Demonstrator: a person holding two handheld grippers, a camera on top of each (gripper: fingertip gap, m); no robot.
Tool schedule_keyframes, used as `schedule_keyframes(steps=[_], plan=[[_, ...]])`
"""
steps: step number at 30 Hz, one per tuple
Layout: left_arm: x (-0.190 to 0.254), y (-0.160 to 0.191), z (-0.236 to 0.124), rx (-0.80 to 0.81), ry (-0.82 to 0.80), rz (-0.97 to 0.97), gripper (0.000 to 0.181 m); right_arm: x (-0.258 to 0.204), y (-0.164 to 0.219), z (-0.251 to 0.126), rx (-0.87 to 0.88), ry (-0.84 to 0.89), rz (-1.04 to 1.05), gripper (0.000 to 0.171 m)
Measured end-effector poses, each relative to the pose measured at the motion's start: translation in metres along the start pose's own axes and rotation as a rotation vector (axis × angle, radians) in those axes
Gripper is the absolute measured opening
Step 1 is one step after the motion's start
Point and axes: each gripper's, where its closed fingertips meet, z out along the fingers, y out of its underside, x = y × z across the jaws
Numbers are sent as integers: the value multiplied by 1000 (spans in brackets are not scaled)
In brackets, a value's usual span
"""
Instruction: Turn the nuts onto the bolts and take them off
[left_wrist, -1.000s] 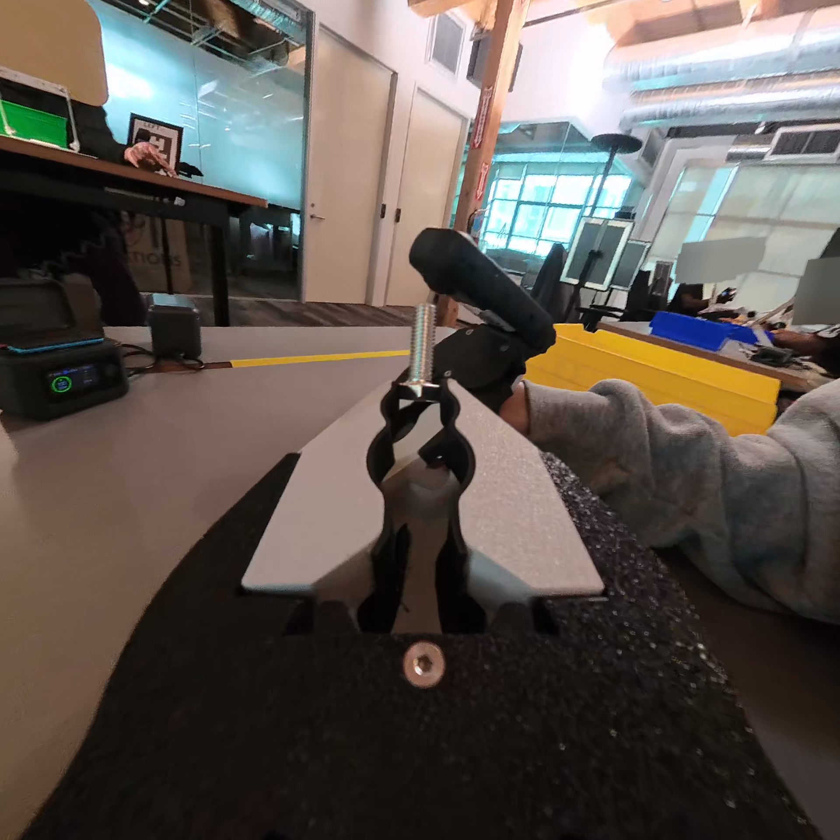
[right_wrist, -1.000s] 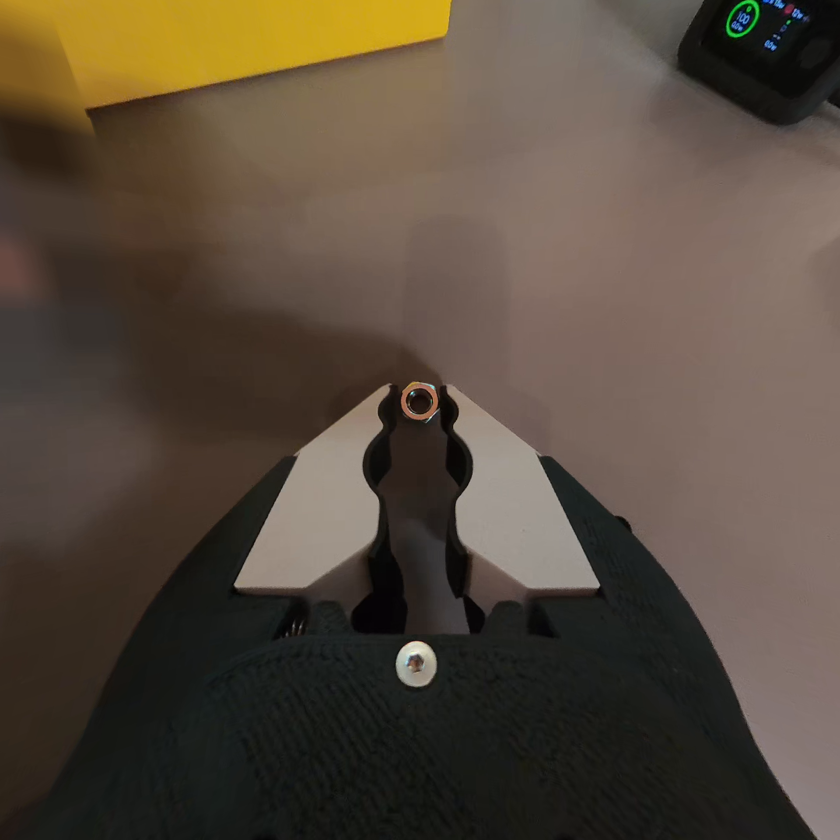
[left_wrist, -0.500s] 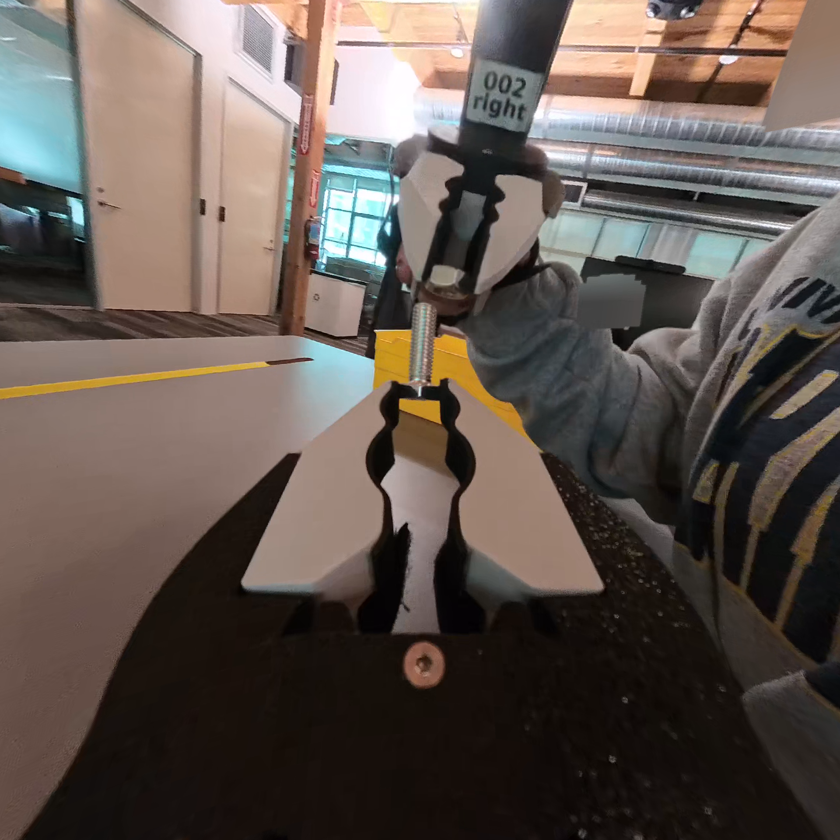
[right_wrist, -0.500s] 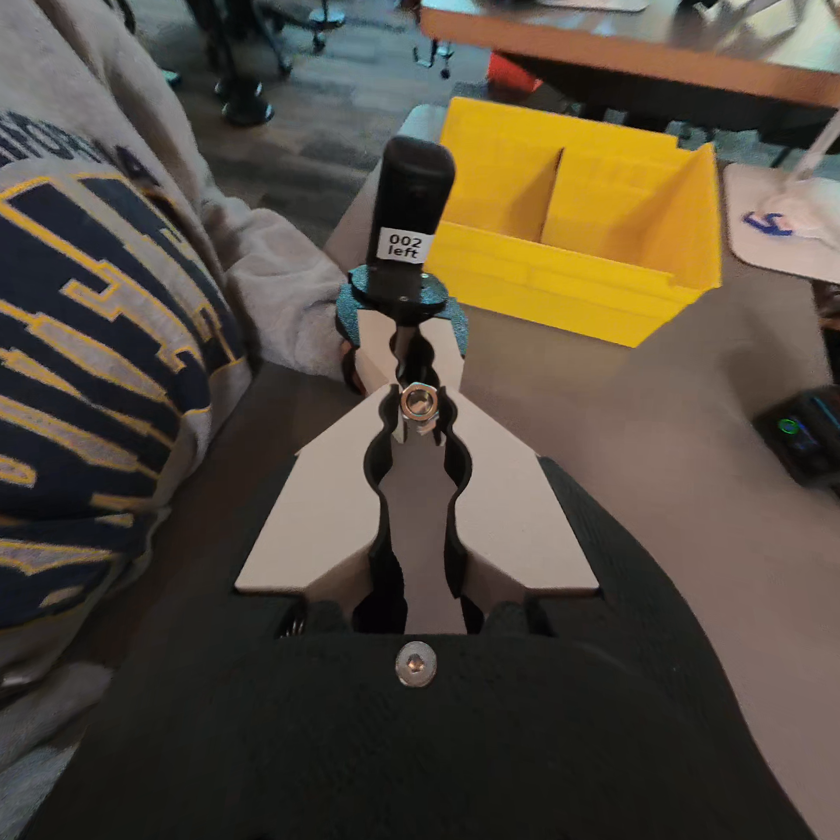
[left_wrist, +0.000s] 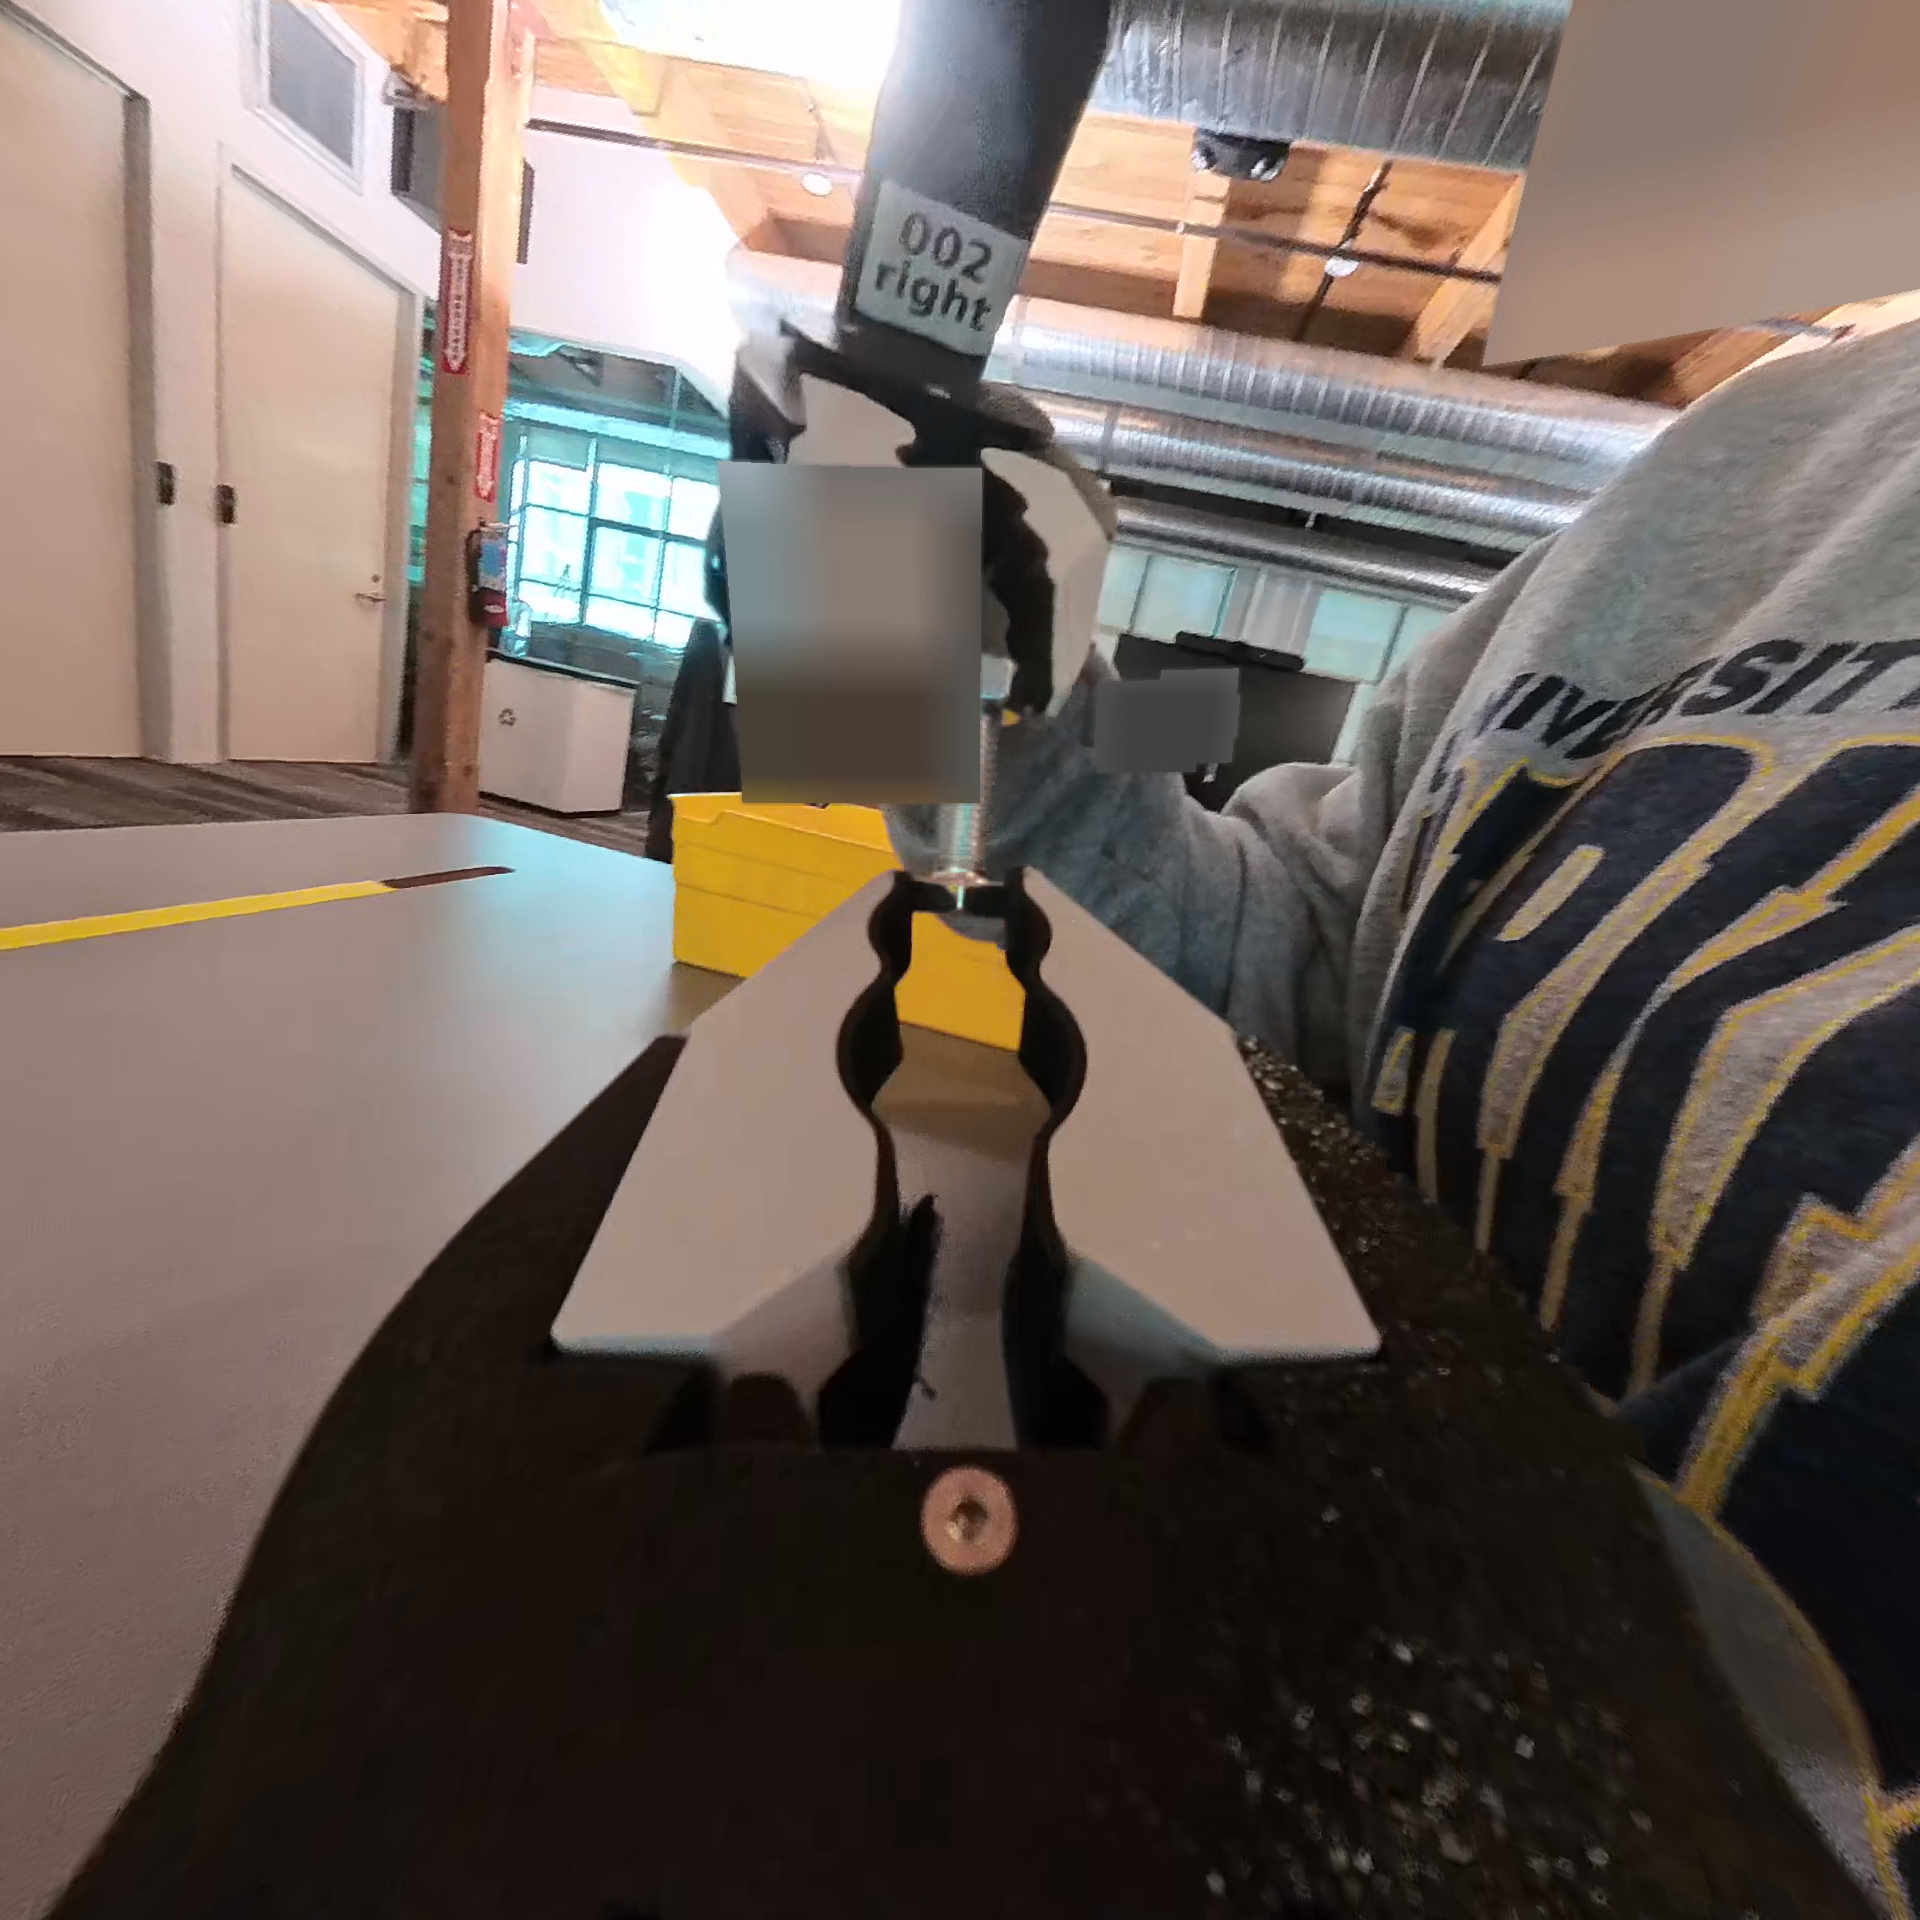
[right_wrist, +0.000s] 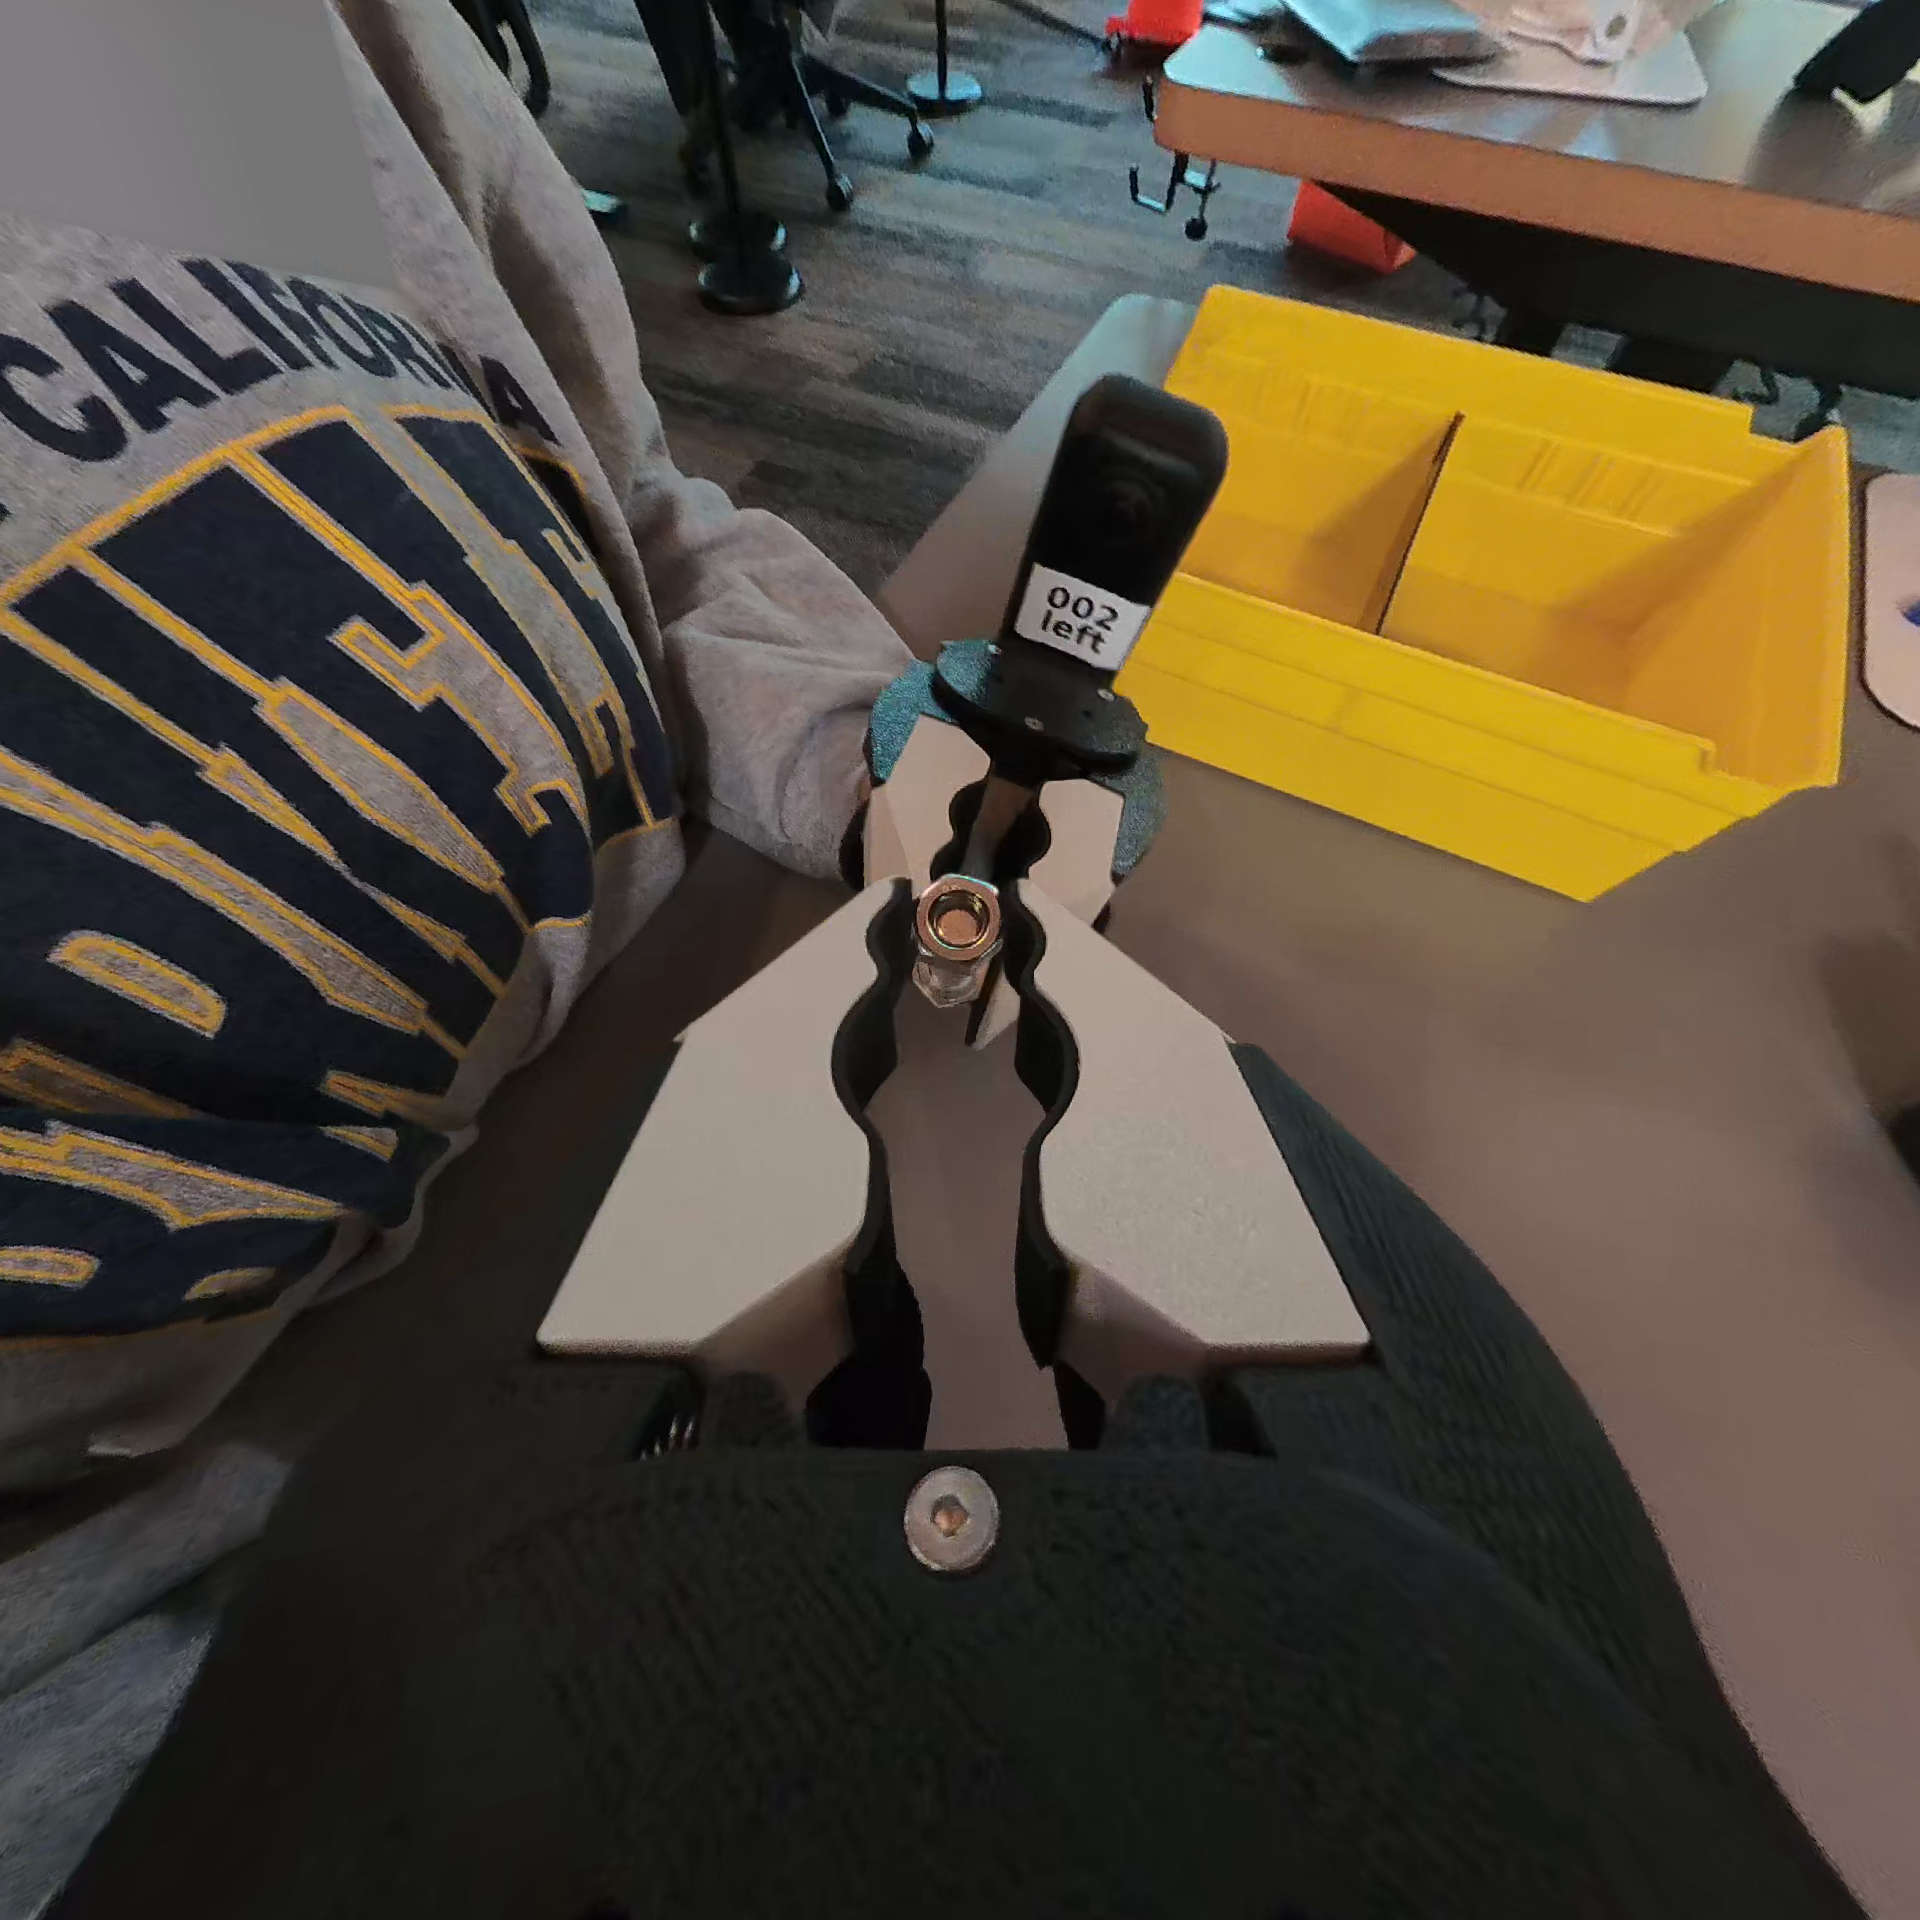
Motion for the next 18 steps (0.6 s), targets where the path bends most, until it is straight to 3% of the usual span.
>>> schedule_keyframes(steps=[6,11,18], plan=[[7,3,7,14,72,-80,15,-6,2,-4,3,-37,21,16],[-10,3,7,34,-67,-16,15,10,8,-7,-73,128,92,16],[-14,3,9,50,-107,10,15,17,7,-6,17,260,261,17]])
